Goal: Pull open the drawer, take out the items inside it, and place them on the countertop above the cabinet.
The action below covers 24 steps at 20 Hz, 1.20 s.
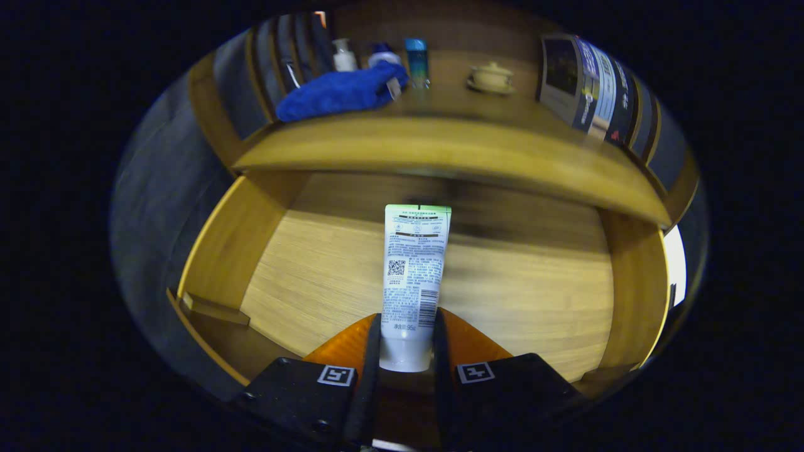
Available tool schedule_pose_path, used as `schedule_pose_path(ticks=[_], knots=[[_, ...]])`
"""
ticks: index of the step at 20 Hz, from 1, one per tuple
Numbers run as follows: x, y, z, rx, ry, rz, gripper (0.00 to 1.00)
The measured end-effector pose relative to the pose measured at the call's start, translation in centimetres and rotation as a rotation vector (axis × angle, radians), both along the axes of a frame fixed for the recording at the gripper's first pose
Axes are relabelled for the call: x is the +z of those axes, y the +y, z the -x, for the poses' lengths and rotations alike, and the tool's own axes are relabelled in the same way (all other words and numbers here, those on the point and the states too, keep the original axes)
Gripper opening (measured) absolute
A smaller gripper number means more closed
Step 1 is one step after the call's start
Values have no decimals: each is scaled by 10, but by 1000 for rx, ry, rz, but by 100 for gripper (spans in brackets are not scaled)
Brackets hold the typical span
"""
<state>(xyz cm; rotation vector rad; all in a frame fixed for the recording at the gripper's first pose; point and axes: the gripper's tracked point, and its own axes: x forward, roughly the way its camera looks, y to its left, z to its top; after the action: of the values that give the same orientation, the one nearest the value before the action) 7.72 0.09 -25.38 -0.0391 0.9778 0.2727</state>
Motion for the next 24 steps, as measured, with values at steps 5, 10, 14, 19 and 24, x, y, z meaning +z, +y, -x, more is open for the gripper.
schedule_pose_path(ticks=[5,10,14,19,24], knots=[[33,3,7,50,-91,-127,45],[77,3,-1,59,-231,-156,45],[122,-17,-54,4,-403,-138,45],[136,-42,-126,-87,-498,-49,45],[106,-57,-166,-188,-417,-24,45]])
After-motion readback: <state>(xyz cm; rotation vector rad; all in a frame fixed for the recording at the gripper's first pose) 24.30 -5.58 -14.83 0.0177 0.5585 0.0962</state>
